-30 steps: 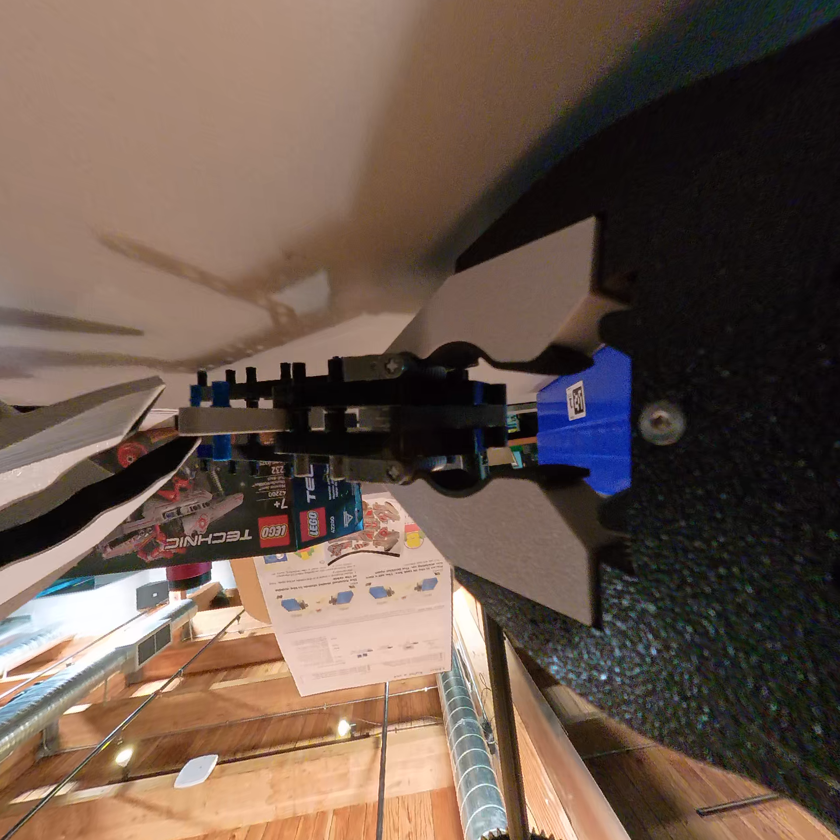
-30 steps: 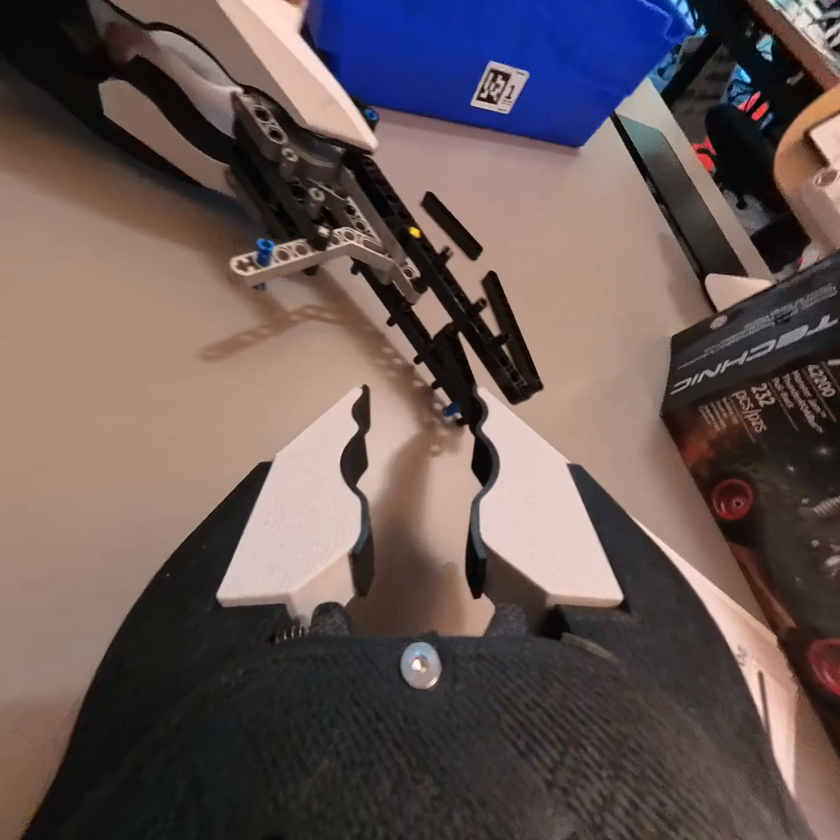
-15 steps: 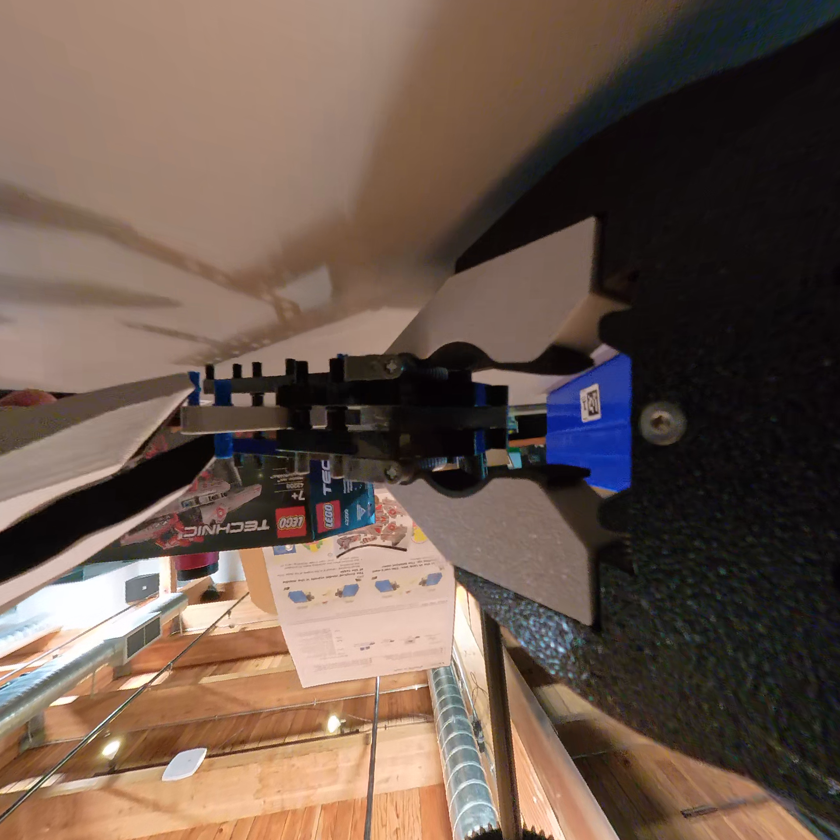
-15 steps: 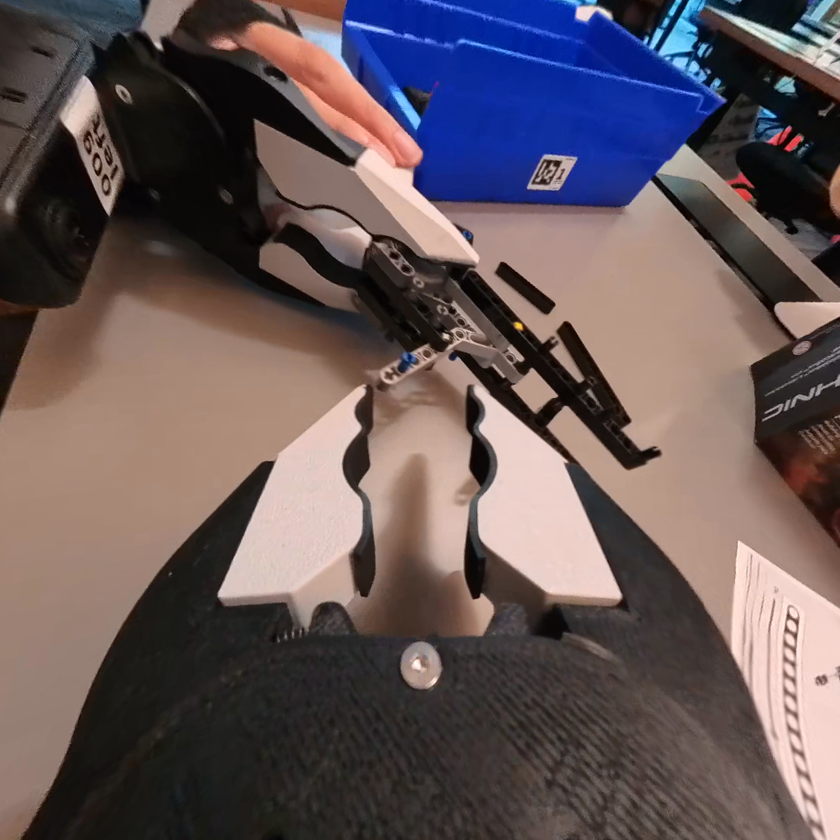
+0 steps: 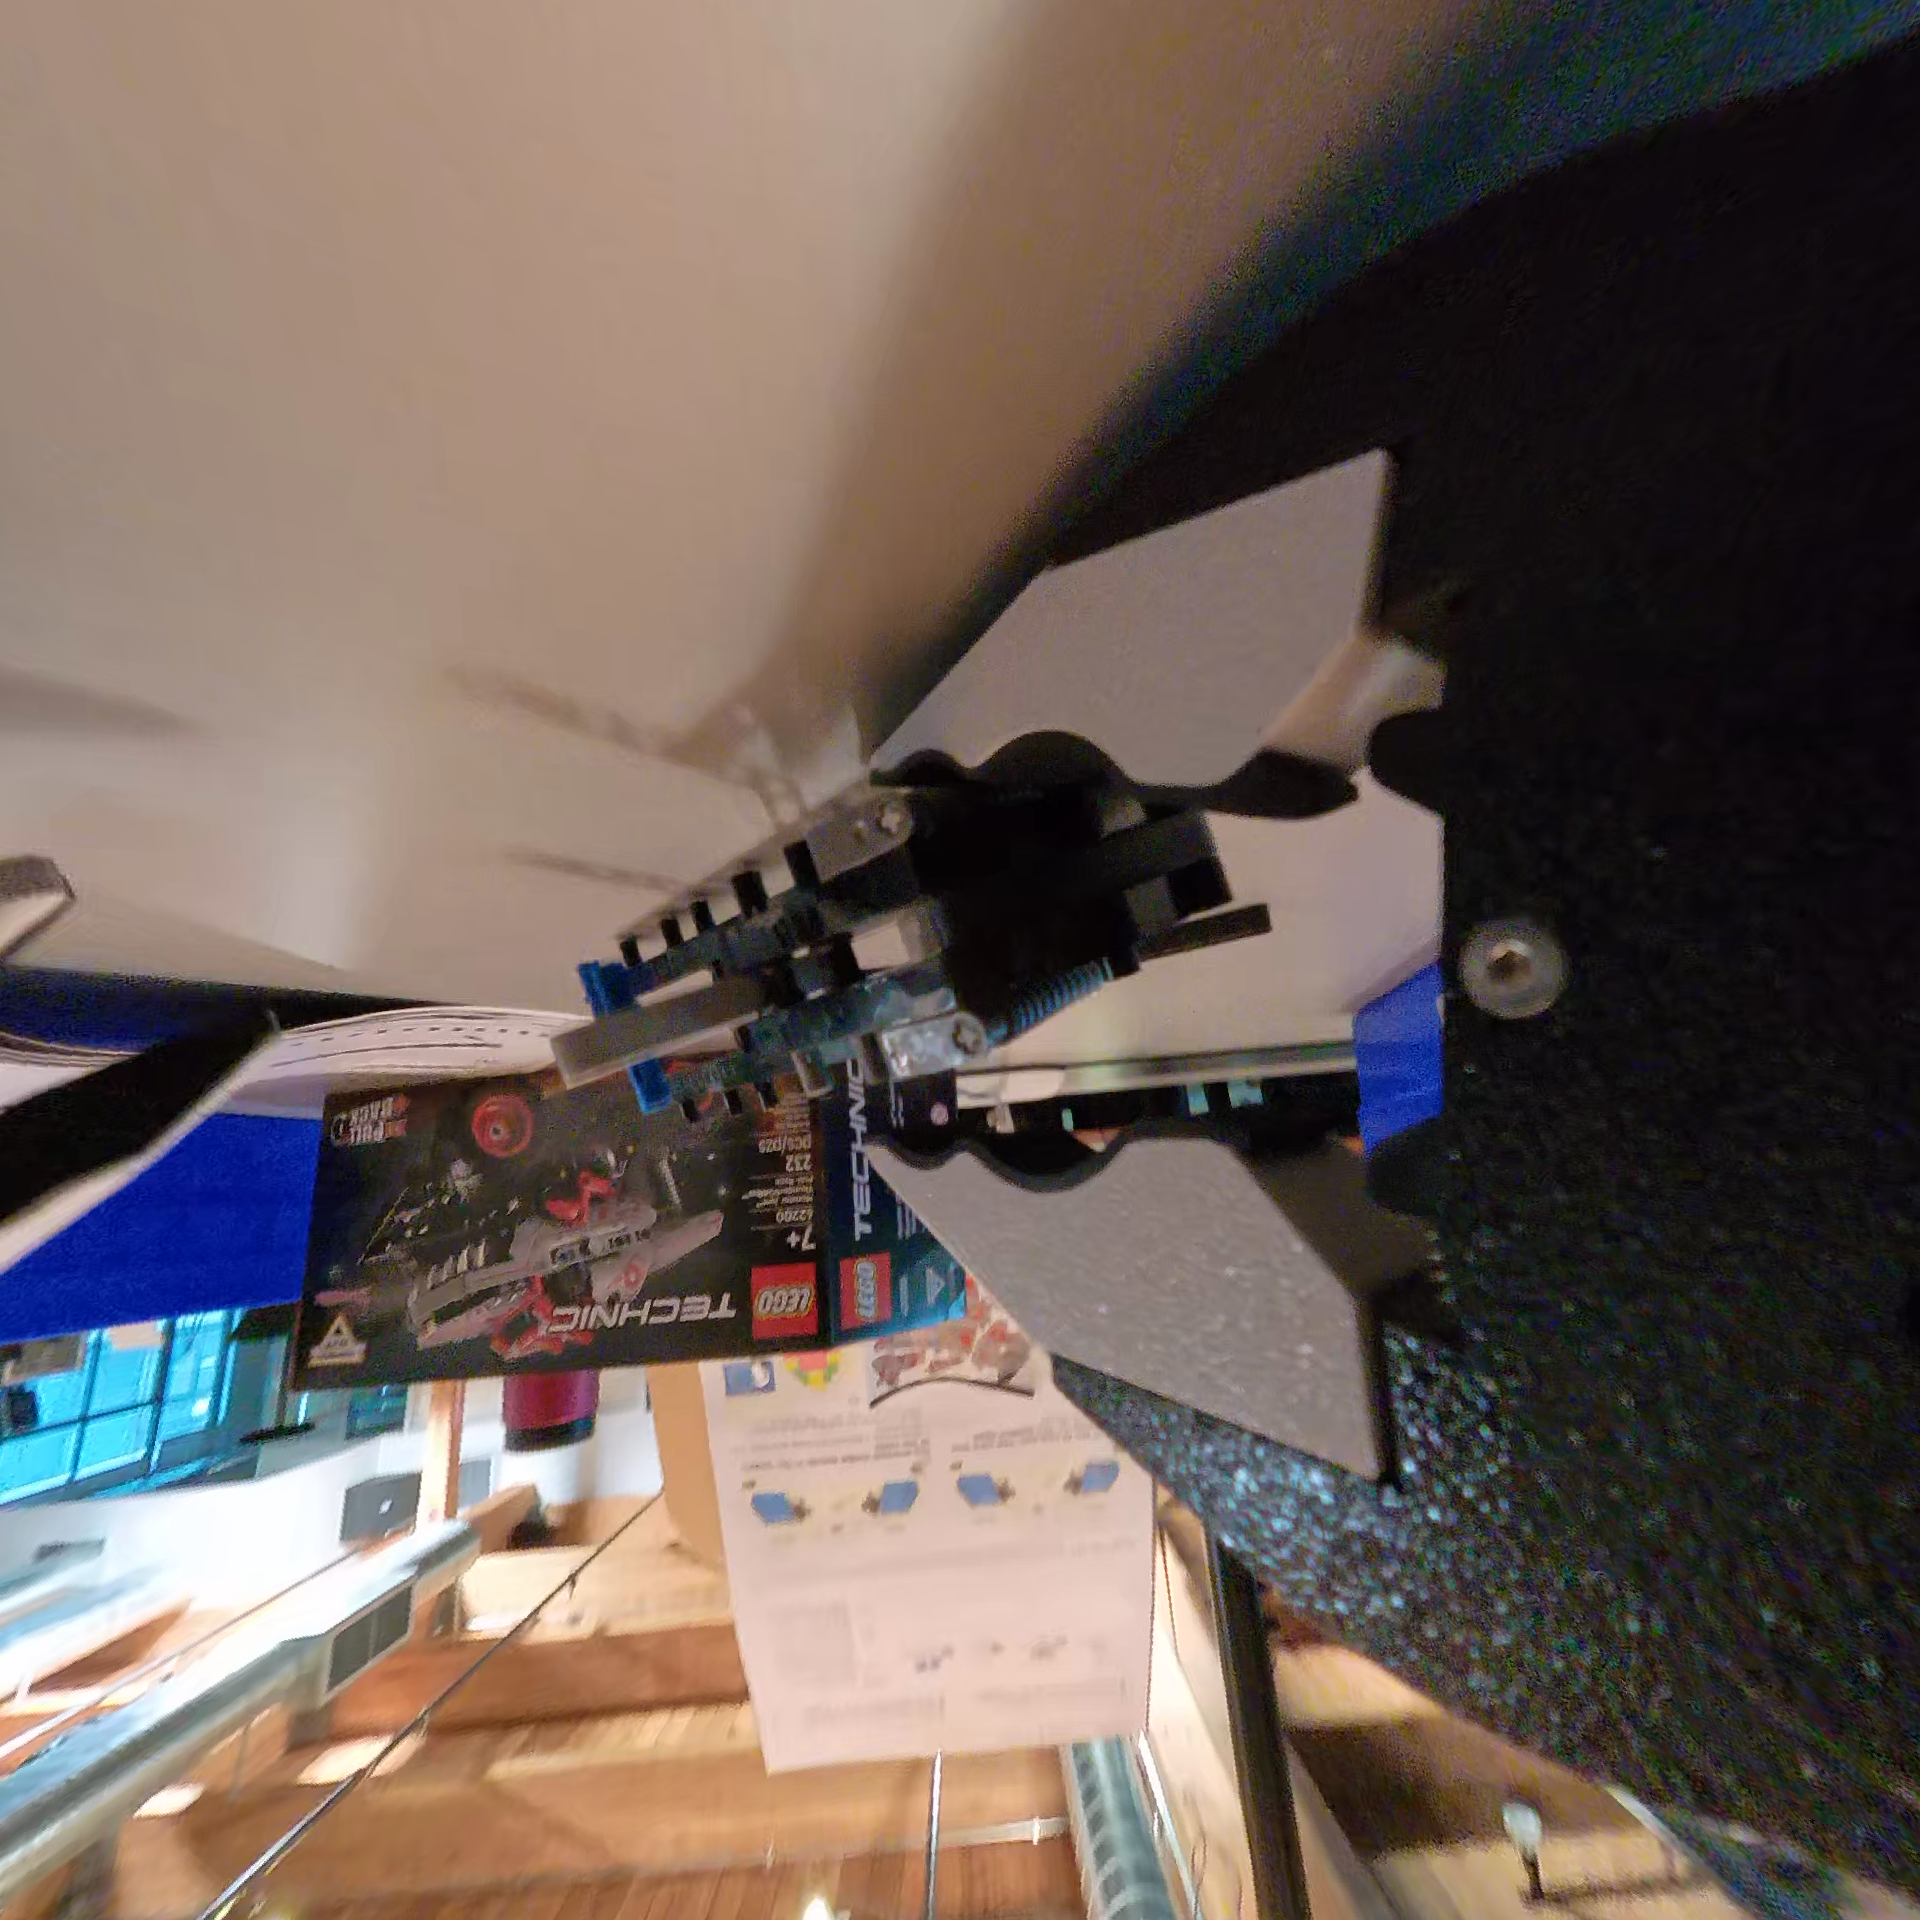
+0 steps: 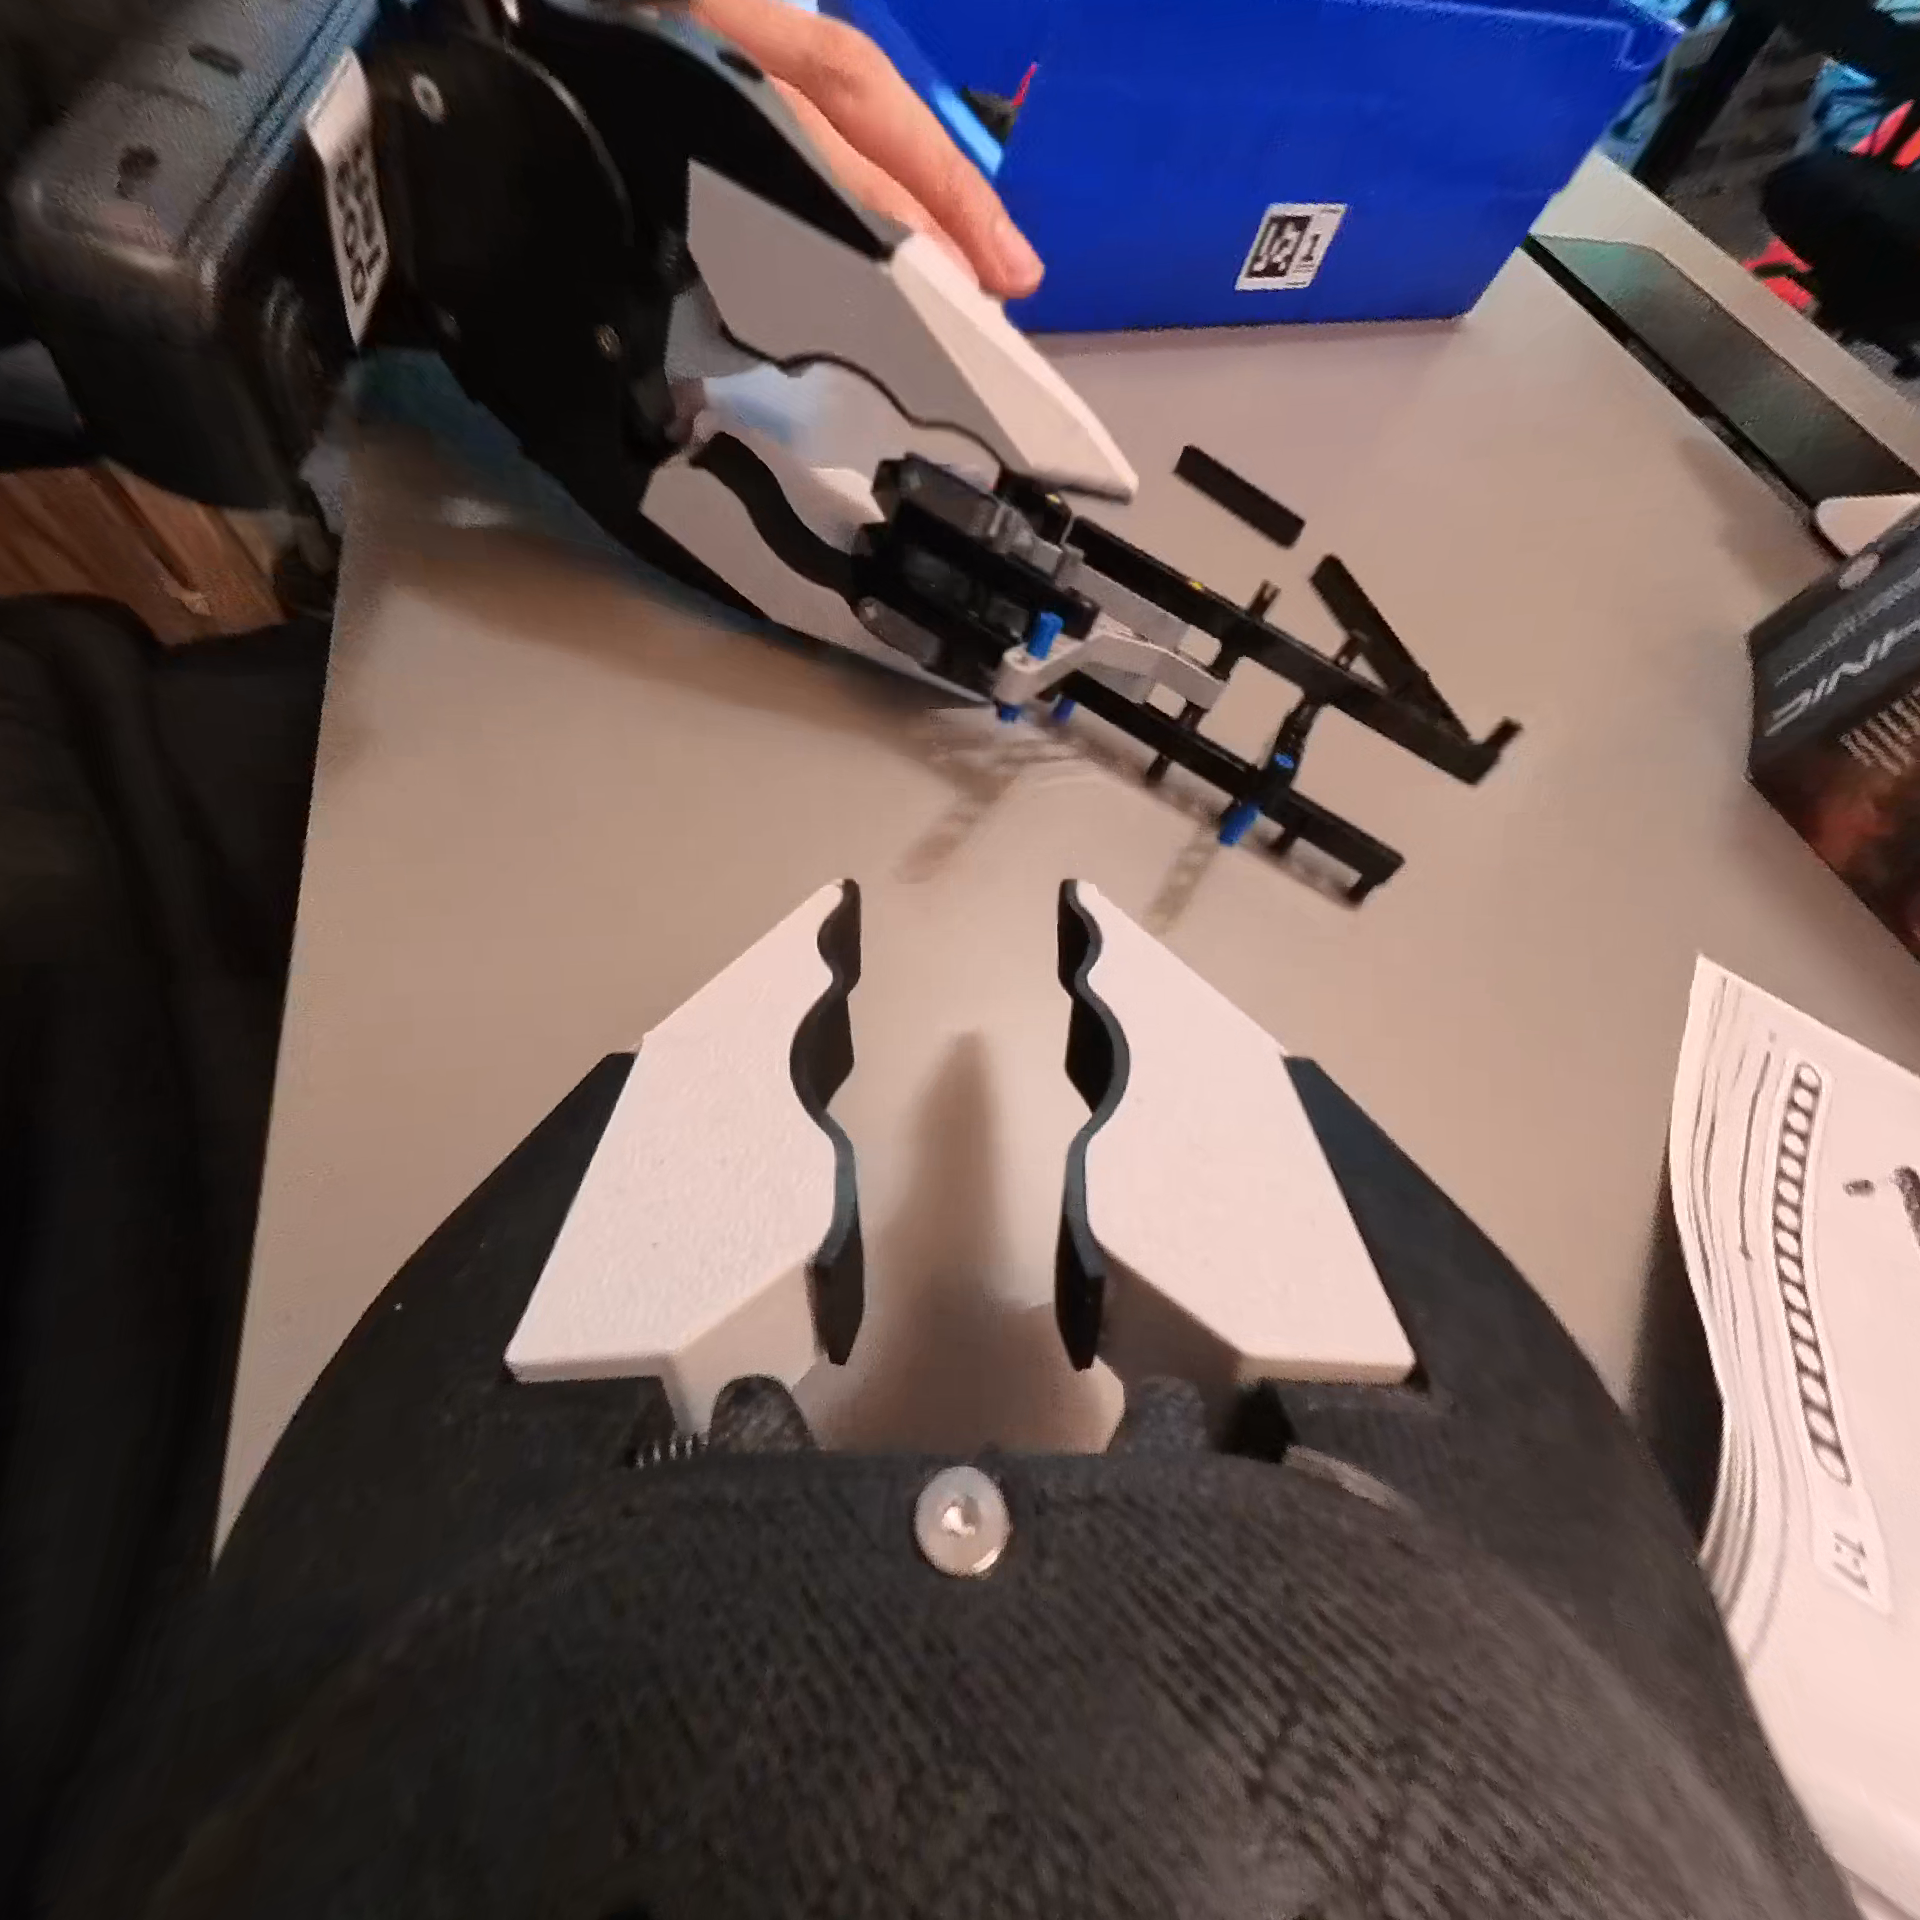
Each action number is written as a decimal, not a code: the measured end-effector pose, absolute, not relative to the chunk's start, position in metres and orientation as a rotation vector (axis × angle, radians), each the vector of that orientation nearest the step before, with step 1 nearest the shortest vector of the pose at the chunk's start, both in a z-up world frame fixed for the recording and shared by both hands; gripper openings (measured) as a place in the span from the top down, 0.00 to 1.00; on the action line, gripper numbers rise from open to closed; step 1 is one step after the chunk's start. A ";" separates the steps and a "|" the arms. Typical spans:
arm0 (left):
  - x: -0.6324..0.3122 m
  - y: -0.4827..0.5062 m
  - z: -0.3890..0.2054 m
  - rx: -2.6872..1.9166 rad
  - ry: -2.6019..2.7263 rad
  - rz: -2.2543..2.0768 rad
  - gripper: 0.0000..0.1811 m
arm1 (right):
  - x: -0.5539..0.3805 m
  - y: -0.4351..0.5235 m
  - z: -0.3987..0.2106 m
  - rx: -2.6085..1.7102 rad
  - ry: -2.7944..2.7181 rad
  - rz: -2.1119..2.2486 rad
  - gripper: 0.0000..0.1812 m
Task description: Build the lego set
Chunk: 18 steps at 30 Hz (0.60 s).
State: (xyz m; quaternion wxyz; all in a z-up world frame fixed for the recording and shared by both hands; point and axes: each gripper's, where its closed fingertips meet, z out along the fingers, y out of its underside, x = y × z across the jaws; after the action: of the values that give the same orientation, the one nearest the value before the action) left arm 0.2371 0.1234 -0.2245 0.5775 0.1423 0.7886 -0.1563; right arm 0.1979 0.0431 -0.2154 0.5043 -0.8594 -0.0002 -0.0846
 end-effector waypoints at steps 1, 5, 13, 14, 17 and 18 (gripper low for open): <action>0.237 0.125 -0.223 0.307 1.875 -0.386 0.64 | 0.199 0.040 -0.215 -2.063 0.010 -0.193 0.81; 0.233 0.136 -0.222 0.154 2.004 -0.462 0.57 | 0.204 0.030 -0.219 -2.065 0.045 -0.172 0.81; 0.219 0.171 -0.223 -0.096 2.084 -0.484 0.53 | 0.198 0.030 -0.228 -2.112 0.005 -0.142 0.82; 0.218 0.178 -0.223 -0.108 2.092 -0.447 0.53 | 0.197 0.030 -0.231 -2.128 -0.005 -0.143 0.82; 0.213 0.197 -0.226 -0.157 2.164 -0.352 0.55 | 0.196 0.030 -0.234 -2.149 -0.018 -0.156 0.82; 0.210 0.202 -0.227 -0.191 2.191 -0.347 0.53 | 0.197 0.030 -0.233 -2.146 -0.013 -0.156 0.82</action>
State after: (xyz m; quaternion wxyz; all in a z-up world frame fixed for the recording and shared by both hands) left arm 0.2101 0.2020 -0.2266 0.4419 -0.0769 0.8828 -0.1397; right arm 0.1967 0.0301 -0.2335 0.4750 -0.8777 -0.0053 -0.0637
